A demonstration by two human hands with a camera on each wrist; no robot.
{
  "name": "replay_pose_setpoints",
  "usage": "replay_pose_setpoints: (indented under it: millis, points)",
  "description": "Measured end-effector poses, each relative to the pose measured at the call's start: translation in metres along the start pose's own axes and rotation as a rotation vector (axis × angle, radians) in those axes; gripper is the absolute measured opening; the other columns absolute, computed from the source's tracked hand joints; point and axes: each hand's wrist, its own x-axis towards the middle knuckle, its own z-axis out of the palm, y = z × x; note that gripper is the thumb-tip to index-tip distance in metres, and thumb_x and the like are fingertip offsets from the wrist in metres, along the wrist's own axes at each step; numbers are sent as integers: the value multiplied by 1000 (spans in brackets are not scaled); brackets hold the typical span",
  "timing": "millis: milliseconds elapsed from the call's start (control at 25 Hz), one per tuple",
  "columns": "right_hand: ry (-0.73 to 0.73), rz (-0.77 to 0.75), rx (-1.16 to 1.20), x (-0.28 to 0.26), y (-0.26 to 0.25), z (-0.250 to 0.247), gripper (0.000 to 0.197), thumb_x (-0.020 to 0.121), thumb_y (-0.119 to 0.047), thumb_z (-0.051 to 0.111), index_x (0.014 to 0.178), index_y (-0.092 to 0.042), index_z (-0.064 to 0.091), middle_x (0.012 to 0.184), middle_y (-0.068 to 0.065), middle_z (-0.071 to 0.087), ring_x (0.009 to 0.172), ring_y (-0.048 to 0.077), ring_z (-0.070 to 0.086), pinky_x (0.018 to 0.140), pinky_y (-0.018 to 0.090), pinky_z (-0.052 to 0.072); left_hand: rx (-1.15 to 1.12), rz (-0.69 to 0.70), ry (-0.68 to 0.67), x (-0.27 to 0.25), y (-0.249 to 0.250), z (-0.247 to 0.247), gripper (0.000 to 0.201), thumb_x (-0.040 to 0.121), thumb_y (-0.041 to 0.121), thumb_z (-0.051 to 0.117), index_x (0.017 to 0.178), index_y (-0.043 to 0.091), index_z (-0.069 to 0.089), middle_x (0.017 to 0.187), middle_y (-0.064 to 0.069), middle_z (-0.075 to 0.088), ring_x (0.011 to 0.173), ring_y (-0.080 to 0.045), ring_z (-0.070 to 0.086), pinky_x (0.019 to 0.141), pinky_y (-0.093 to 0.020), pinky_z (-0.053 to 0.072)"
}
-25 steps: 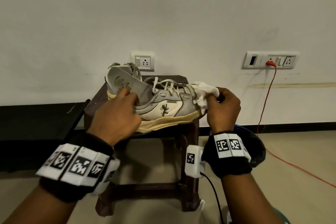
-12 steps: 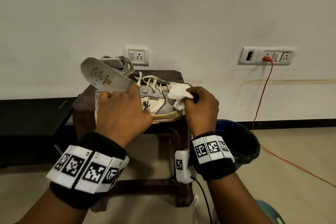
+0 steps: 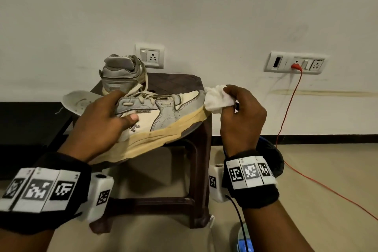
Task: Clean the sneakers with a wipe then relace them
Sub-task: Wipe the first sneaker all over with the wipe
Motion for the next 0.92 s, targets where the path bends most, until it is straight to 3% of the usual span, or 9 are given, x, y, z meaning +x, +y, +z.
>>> replay_pose_setpoints:
  millis: [160,360,560,680,920]
  points:
    - [-122,-135,-91,-11,-10,5,30,78,1,62,106,-5,69,106,9,70,93,22,66,79,33,55,-52,11,1,-7,-15,2,52,70,48,62,119,35,55,113,12,68,107,-16,63,95,-49,48]
    - [-276,-134,-261,-20,-25,13,36,76,0,68,112,-7,69,118,10,66,102,27,66,89,36,48,36,63,34,-15,-15,3,52,75,52,55,124,36,50,116,8,67,108,-22,61,91,-49,49]
    - [-325,-294,-302,-32,-37,10,37,67,4,76,102,-4,72,108,12,70,97,28,68,81,40,55,39,62,67,-14,-19,7,35,86,34,64,119,28,55,112,2,69,106,-28,61,87,-49,48]
    - [-391,-363,-280,-46,-38,5,38,67,0,81,103,-4,72,110,12,69,103,27,66,85,38,56,11,59,37,-13,-23,7,35,86,34,63,119,28,55,112,3,68,106,-26,60,87,-49,48]
    - [-337,-318,-291,-27,-13,3,32,72,4,74,103,-3,72,111,13,69,97,27,68,79,40,58,87,94,-12,-14,-22,7,43,88,39,59,129,31,48,118,4,67,109,-25,60,87,-46,48]
